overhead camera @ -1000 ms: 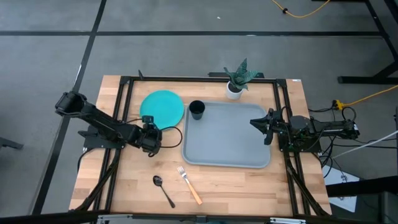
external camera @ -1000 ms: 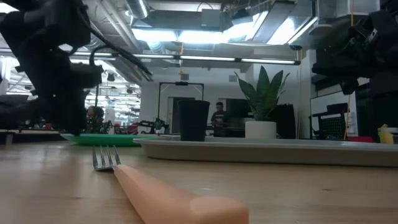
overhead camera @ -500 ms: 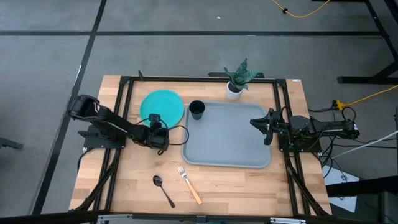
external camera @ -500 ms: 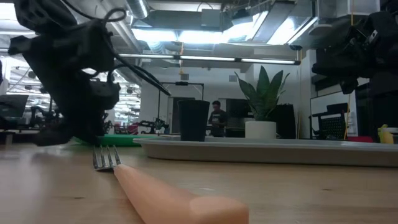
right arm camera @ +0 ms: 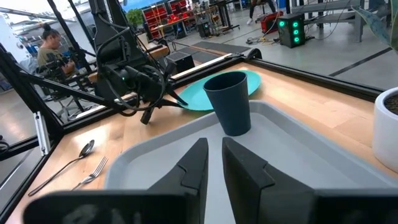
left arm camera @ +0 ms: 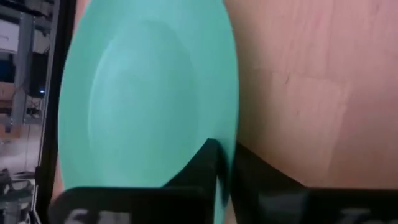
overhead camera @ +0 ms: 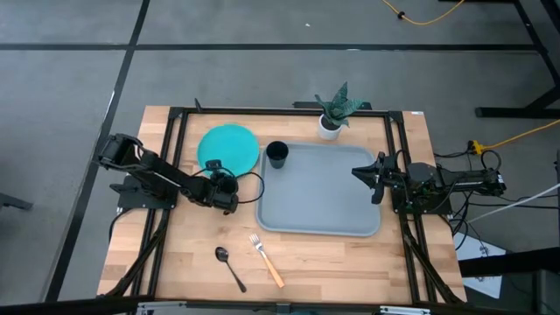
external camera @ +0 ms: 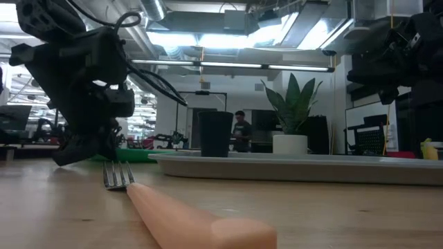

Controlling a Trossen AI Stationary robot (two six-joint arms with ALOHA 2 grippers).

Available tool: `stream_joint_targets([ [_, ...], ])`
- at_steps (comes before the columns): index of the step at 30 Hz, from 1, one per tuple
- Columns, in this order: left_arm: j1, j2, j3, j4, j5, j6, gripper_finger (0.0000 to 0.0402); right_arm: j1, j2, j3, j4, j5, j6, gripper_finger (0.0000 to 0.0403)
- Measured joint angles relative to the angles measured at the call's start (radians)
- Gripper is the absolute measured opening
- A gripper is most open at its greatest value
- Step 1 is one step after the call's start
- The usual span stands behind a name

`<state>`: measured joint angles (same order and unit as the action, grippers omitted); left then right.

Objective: Pick and place plate/cup/fork/spoon on tray
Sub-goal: Put the blue plate on the grey tray to the bottom right of the black cup

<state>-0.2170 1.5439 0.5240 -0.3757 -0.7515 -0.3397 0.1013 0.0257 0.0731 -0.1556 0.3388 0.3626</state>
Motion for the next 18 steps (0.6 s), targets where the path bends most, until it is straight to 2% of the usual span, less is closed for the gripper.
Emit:
stream_joint_targets([
  [3, -0.024, -0.019, 0.021, -0.053, -0.009, -0.035, 0.0007, 0.0, 0.0, 0.0, 0.0, 0.0, 0.0, 0.0053],
  [5, -0.043, -0.047, 0.068, -0.157, -0.026, -0.051, 0.0005, 0.0, 0.0, 0.0, 0.0, 0.0, 0.001, 0.0053],
  [9, -0.08, -0.091, 0.221, -0.488, -0.053, -0.138, 0.0002, 0.0, 0.0, 0.0, 0.0, 0.0, 0.002, 0.0053],
  [14, -0.129, -0.104, 0.454, -0.947, -0.08, -0.377, 0.0002, 0.0, 0.0, 0.0, 0.001, 0.0, 0.001, 0.0053],
  [16, -0.152, -0.103, 0.543, -1.056, -0.109, -0.44, 0.0001, 0.0, 0.0, 0.0, 0.001, 0.0, -0.001, 0.0053],
  [18, -0.17, -0.104, 0.627, -1.091, -0.16, -0.466, 0.0001, 0.0, 0.0, 0.0, 0.0, 0.0, -0.002, 0.0053],
])
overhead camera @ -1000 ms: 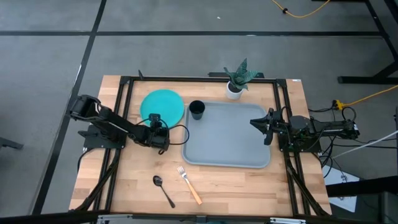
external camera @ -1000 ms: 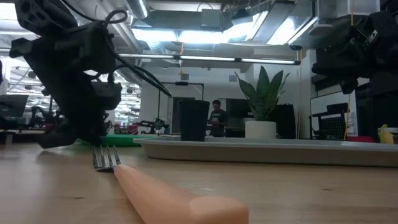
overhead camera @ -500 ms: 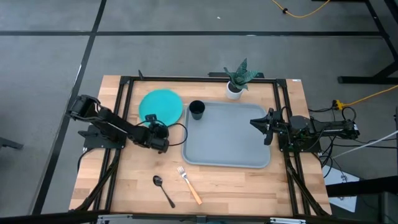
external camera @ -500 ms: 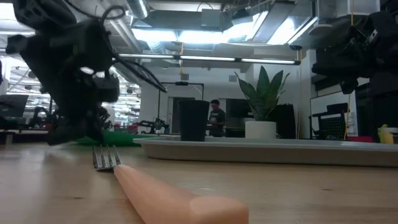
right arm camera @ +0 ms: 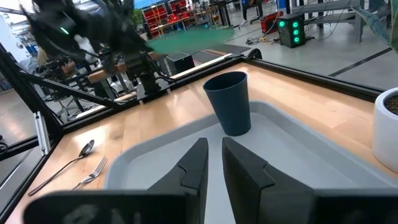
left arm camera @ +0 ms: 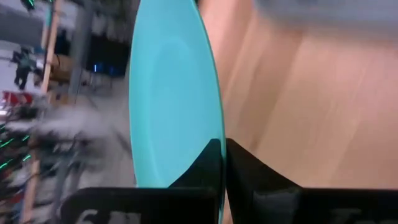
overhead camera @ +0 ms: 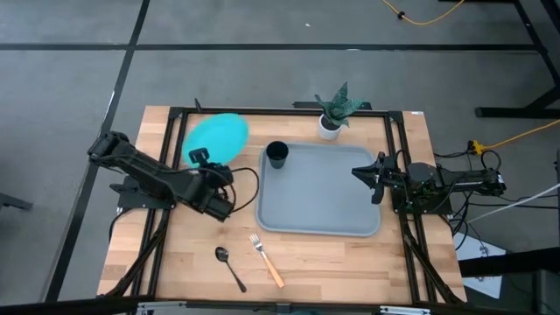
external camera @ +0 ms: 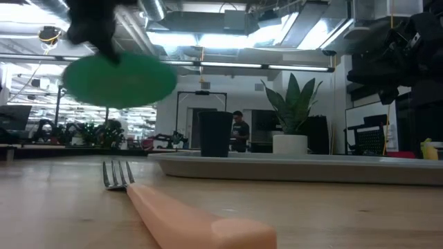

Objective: Pick and place plate/cup/fork/spoon on tray
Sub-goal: Put the blue plate on the grey tray to the bottom right of the black cup

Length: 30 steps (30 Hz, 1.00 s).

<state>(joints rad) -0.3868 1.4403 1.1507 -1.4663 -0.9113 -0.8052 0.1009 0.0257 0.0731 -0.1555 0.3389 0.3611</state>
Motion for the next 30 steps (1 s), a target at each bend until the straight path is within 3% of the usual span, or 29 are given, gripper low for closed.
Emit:
stream_joint_targets([
  [3, -0.026, 0.0, 0.118, 0.034, -0.11, 0.019, 0.0001, 0.0, 0.0, 0.0, 0.0, 0.0, 0.0, 0.0053],
  [5, -0.039, 0.0, 0.179, 0.139, -0.187, 0.128, 0.0001, 0.0, 0.0, 0.0, 0.0, 0.0, 0.0, 0.0053],
  [9, -0.036, 0.006, 0.219, 0.592, -0.213, 0.625, 0.0001, 0.0, 0.0, 0.0, 0.0, 0.0, -0.001, 0.0053],
  [11, -0.015, 0.01, 0.215, 0.888, -0.144, 0.941, 0.0001, 0.0, 0.0, 0.0, 0.0, 0.0, -0.002, 0.0053],
  [13, 0.021, 0.033, 0.213, 1.137, 0.005, 1.193, 0.0, 0.0, 0.0, 0.0, 0.0, 0.0, -0.003, 0.0053],
  [16, 0.094, 0.079, 0.21, 1.318, 0.265, 1.398, 0.0, 0.0, 0.0, 0.0, 0.0, 0.0, -0.004, 0.0053],
  [19, 0.188, 0.145, 0.21, 1.408, 0.475, 1.414, 0.0, 0.0, 0.0, 0.0, 0.0, -0.001, -0.006, 0.0053],
  [22, 0.257, 0.247, 0.21, 1.464, 0.6, 1.411, 0.0, 0.0, 0.0, 0.0, -0.002, -0.004, -0.005, 0.0053],
  [30, 0.199, 0.353, 0.211, 1.413, 0.504, 1.365, 0.0, 0.001, 0.0, 0.0, -0.005, -0.02, -0.064, 0.0053],
])
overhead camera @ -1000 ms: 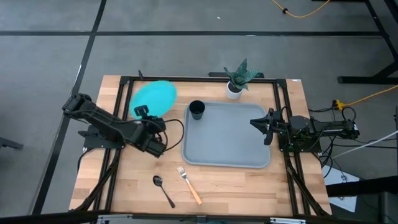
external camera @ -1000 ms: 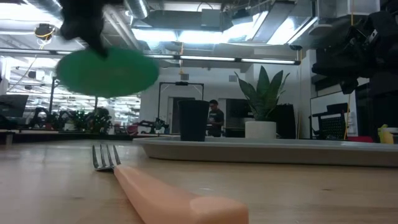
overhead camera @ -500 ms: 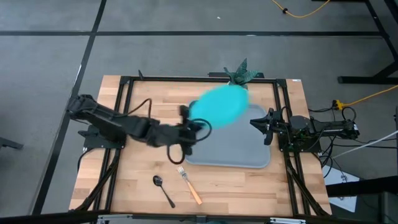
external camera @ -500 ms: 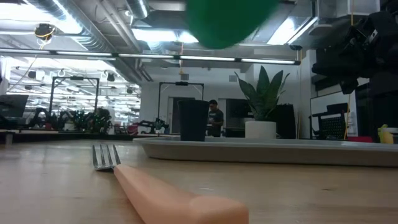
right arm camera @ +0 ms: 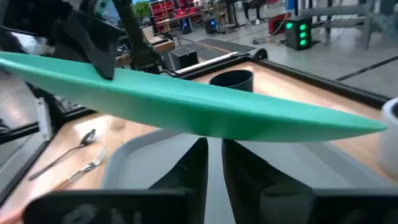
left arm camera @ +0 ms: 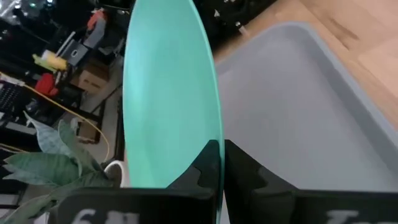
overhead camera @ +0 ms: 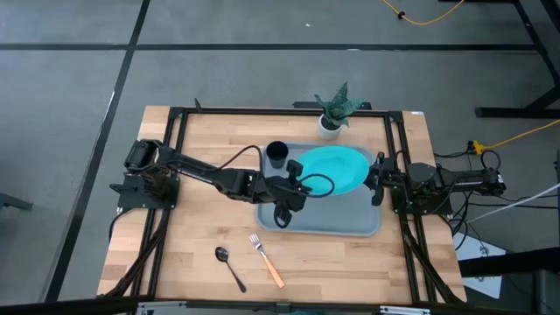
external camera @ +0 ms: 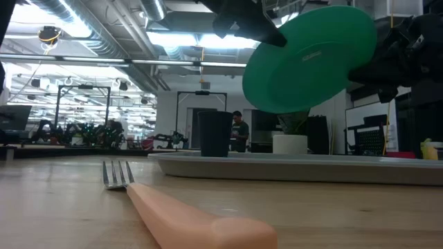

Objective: Pick and place plate/cup/fork/spoon on tray
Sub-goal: Put the blue plate on the grey tray to the bottom right of the black cup

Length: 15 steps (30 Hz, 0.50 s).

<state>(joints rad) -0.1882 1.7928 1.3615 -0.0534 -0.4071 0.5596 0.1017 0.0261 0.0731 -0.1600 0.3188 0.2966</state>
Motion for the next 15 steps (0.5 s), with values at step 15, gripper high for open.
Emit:
stream_joint_targets([
  [15, 0.029, 0.019, 0.001, -0.067, 0.07, -0.079, 0.0, 0.0, -0.003, 0.167, 0.054, -0.503, -0.046, 0.0053],
])
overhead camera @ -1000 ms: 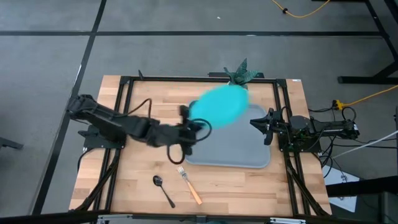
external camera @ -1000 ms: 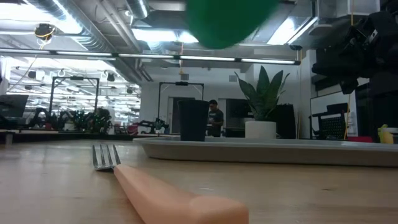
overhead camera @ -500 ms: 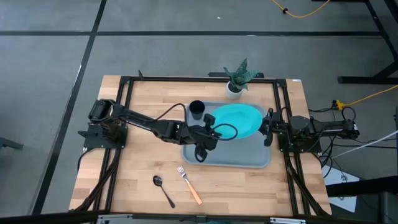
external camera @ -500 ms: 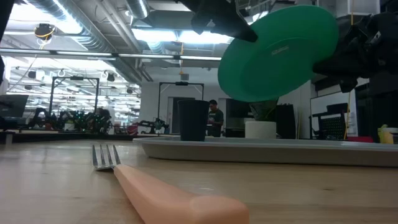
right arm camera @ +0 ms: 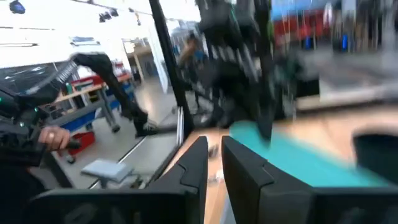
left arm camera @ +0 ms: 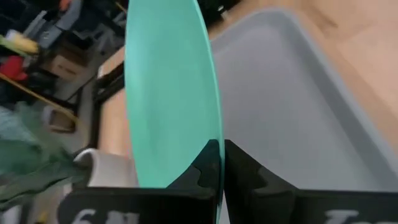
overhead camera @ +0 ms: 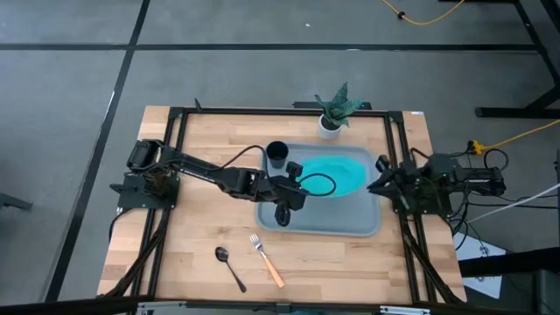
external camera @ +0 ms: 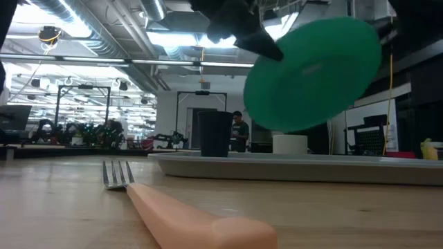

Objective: Pick and place plate/cup/fork/spoon on tray
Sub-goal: Put the blue plate on the grey tray to the bottom right of the black cup

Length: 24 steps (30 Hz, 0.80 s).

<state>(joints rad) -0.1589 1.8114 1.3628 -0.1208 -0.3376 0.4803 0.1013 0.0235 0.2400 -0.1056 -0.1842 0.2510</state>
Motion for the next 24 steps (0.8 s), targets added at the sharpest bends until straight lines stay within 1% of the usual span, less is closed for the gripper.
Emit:
stream_joint_targets([
  [2, 0.011, 0.018, -0.001, -0.01, 0.03, -0.008, 0.0, 0.0, 0.0, 0.012, 0.012, 0.021, -0.047, 0.0053],
  [6, 0.017, 0.086, 0.0, -0.004, 0.061, -0.01, 0.0, 0.0, 0.0, 0.019, 0.021, 0.042, -0.073, 0.0053],
  [7, 0.012, 0.108, 0.0, -0.007, 0.054, -0.006, 0.0, 0.0, 0.0, 0.019, 0.013, 0.042, -0.071, 0.0053],
  [9, -0.003, 0.144, -0.002, -0.007, -0.005, 0.015, 0.0, 0.0, 0.001, 0.019, -0.002, 0.042, -0.057, 0.0053],
  [12, -0.028, 0.159, 0.0, -0.003, -0.065, 0.024, 0.0, 0.0, 0.0, 0.019, -0.017, 0.042, -0.046, 0.0053],
  [16, -0.053, 0.161, -0.001, -0.031, -0.092, -0.031, 0.0013, 0.0, 0.0, 0.019, -0.044, 0.042, -0.047, 0.0053],
  [19, -0.069, 0.161, -0.001, -0.035, -0.127, -0.033, 0.0027, 0.0, 0.0, 0.019, -0.053, 0.044, -0.051, 0.0053],
  [24, -0.085, 0.161, -0.001, -0.036, -0.14, -0.034, 0.0034, 0.0, 0.0, 0.019, -0.059, 0.044, -0.046, 0.0053],
])
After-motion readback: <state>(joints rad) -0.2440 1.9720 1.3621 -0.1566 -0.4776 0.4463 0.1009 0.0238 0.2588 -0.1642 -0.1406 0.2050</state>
